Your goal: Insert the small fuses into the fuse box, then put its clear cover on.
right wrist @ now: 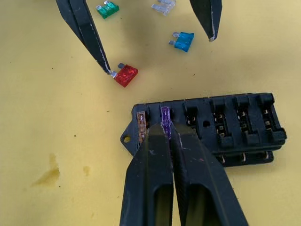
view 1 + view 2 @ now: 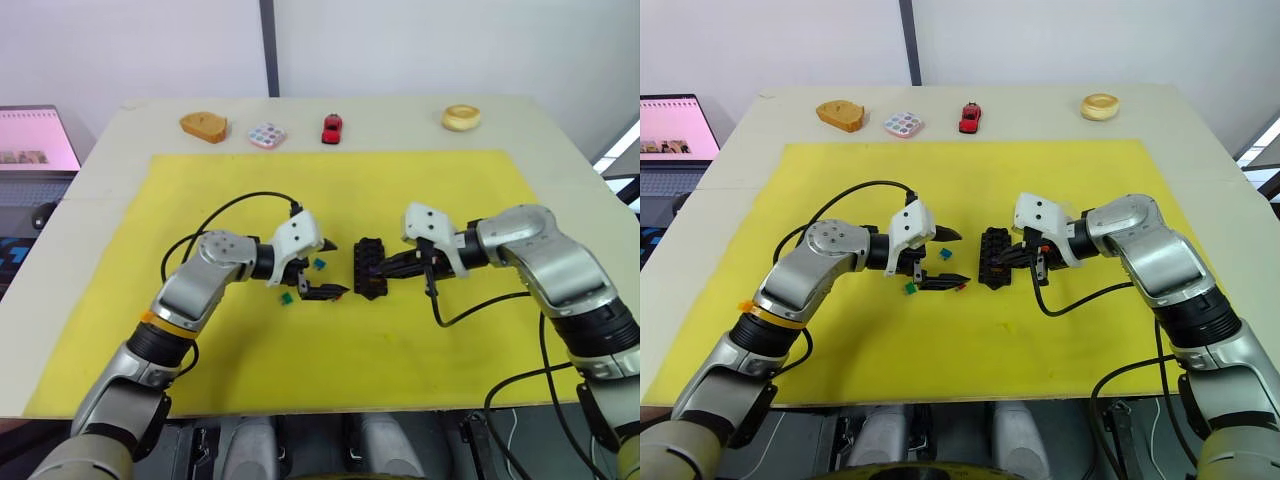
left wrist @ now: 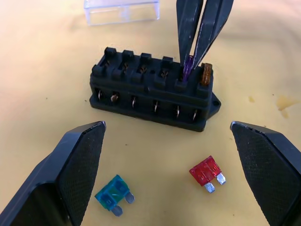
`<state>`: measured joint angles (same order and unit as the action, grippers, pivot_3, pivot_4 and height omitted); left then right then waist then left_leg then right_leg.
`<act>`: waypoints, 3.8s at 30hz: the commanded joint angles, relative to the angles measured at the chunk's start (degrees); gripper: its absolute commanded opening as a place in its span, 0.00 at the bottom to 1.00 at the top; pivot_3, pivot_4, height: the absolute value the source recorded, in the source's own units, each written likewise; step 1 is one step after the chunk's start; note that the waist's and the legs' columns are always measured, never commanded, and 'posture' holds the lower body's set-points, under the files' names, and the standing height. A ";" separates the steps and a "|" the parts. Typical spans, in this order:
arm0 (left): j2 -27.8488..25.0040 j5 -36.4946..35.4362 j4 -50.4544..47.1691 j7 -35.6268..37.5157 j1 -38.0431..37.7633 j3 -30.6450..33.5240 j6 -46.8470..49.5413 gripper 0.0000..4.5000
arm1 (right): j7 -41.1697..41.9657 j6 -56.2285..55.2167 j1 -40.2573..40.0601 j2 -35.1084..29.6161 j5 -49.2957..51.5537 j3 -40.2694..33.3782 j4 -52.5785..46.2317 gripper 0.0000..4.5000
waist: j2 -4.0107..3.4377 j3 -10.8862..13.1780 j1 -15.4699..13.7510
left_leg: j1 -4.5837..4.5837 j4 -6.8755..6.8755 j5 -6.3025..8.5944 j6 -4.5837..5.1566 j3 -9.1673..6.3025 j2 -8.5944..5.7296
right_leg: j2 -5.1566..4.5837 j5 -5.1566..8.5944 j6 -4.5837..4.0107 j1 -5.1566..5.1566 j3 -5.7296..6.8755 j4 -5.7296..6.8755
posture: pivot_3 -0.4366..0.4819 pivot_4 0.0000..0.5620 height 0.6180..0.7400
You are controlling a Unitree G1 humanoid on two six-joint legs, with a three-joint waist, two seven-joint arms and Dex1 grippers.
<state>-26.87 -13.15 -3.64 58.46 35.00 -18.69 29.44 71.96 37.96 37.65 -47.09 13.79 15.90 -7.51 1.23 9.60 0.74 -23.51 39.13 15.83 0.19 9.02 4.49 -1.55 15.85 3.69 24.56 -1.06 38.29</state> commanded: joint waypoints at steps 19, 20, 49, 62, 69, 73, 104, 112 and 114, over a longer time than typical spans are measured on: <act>-0.42 0.02 -2.25 -0.18 -0.18 0.79 -0.71 1.00 | 1.54 -2.05 0.82 1.81 2.77 -1.78 3.42 0.00 | 0.00 0.00 0.00 | 0.00 0.00 0.00 0.00 0.00 0.00 | 0.00 0.00 0.00 0.00 0.00 0.00 | 0.48 0.27 1.00; -0.42 0.08 -2.22 -0.15 -0.18 0.72 -0.75 1.00 | 1.35 -2.26 0.46 1.83 2.48 -1.51 3.44 0.00 | 0.00 0.00 0.01 | 0.00 0.00 0.00 0.00 0.00 0.00 | 0.00 0.00 0.00 0.00 0.00 0.00 | 0.48 0.27 1.00; -0.61 0.42 -2.91 -0.25 -0.53 0.47 -0.71 1.00 | -0.84 -8.94 -1.51 2.13 -5.79 3.92 5.98 0.00 | 0.00 -0.02 0.08 | 0.08 0.01 0.00 -0.01 0.00 0.01 | 0.02 0.00 0.00 -0.06 0.00 0.00 | 0.48 0.27 1.00; -0.52 0.42 -2.95 -0.40 -0.61 0.50 -0.59 1.00 | -1.25 -7.65 -0.79 2.12 -8.32 5.61 6.57 0.00 | 0.04 -0.12 0.11 | 0.16 0.02 0.00 -0.01 0.00 0.02 | 0.01 0.00 -0.01 -0.14 0.00 0.00 | 0.48 0.27 1.00; -0.59 0.43 -2.80 -0.32 -0.50 0.52 -0.62 1.00 | -0.64 -5.69 0.57 2.22 -6.81 4.73 5.50 0.00 | 0.03 -0.13 0.13 | 0.16 0.02 0.00 0.00 0.00 0.02 | 0.01 0.00 -0.02 -0.15 0.00 0.01 | 0.48 0.27 1.00; -0.58 0.46 -2.54 -0.29 -0.33 0.55 -0.66 1.00 | -0.28 -4.81 1.14 2.16 -5.95 4.03 5.07 0.00 | 0.03 -0.13 0.11 | 0.16 0.03 0.00 0.00 0.00 0.02 | 0.01 0.00 -0.02 -0.15 0.00 0.01 | 0.48 0.27 1.00; -0.47 0.57 -2.24 -0.31 -0.12 0.52 -0.88 1.00 | -0.45 -3.38 4.50 2.36 -2.65 0.39 4.52 0.41 | 0.03 -0.12 0.01 | 0.09 0.02 0.00 0.01 0.00 0.01 | -0.01 0.00 -0.02 -0.09 0.00 0.00 | 0.48 0.27 1.00; -0.34 0.64 -1.88 -0.23 0.12 0.47 -1.15 1.00 | 0.30 -2.26 4.95 2.20 -0.79 -1.17 3.25 0.41 | 0.03 -0.11 0.04 | 0.08 0.00 0.00 0.01 0.00 0.01 | -0.01 0.00 -0.02 -0.07 0.00 0.00 | 0.48 0.27 1.00; -0.34 0.66 -1.86 -0.22 0.14 0.46 -1.17 1.00 | 0.39 -1.72 4.89 2.14 -0.16 -1.52 2.91 0.41 | 0.03 -0.11 0.04 | 0.08 0.00 0.00 0.01 0.01 0.01 | -0.01 0.00 -0.02 -0.07 0.00 0.00 | 0.48 0.27 1.00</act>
<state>-27.07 -12.89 -4.63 58.39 34.20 -18.81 29.35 72.11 36.11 40.74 -44.78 12.46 16.57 -2.61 1.27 9.48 0.78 -23.43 39.13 15.83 0.19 9.03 4.50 -1.57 15.85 3.67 24.49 -1.06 38.29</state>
